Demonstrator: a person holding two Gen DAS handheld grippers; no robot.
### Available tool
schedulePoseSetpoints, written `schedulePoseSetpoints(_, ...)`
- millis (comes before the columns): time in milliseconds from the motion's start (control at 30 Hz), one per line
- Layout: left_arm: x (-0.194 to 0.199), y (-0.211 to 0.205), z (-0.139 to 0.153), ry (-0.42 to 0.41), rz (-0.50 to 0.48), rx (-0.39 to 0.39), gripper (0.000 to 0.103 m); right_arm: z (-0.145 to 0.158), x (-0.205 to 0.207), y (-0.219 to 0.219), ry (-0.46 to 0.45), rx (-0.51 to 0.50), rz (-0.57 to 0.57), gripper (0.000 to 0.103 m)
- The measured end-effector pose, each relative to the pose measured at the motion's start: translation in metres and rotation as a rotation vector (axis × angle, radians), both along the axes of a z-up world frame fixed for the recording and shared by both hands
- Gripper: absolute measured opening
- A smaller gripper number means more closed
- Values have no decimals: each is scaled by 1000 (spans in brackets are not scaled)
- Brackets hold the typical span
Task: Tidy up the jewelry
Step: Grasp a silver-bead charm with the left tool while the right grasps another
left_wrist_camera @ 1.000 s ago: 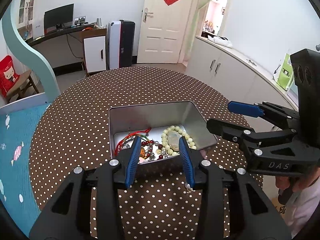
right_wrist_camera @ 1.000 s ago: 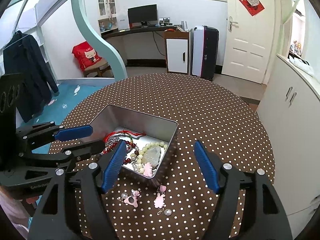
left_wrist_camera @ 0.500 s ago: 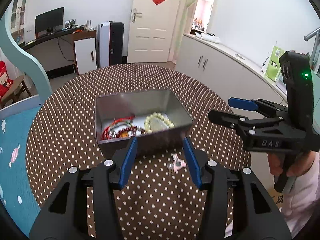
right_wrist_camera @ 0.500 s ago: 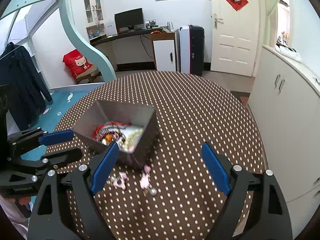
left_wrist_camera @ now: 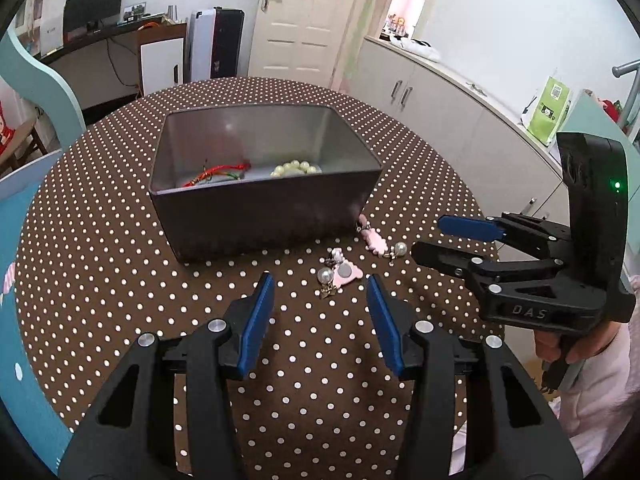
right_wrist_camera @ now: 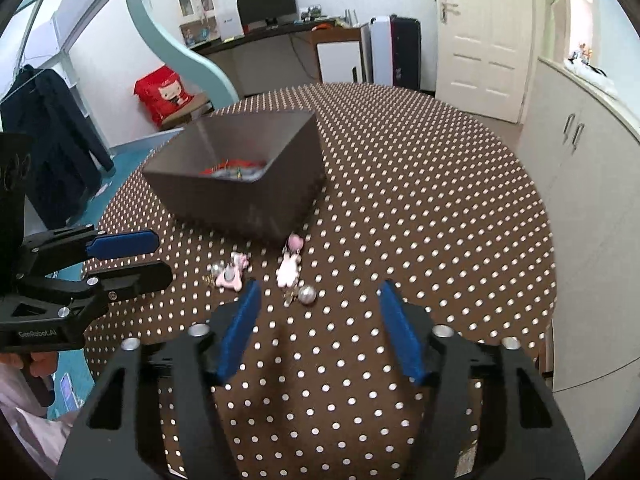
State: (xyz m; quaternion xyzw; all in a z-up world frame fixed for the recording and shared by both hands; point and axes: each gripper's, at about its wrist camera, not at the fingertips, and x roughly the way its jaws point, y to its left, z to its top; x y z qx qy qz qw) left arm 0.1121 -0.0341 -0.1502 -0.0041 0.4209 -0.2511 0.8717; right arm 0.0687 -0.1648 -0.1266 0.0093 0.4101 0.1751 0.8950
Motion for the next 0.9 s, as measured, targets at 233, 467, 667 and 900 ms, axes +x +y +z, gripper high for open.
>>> schedulePoseSetpoints(233,2,3,-9,24,17,-19,49,-4,3,15,3,-13,63,31)
schedulePoseSetpoints(467,6,-3,-13,25,15,0,49,-10,7,23,1,-68,98,19)
schedulePoseSetpoints(667,17,-13,-17,40,16,12,37,-11,8,20,-7,-63,109,18)
schedulePoseSetpoints(900,25,-20,-24,61,10,24,14,-11,10,10,3,-70,78,12)
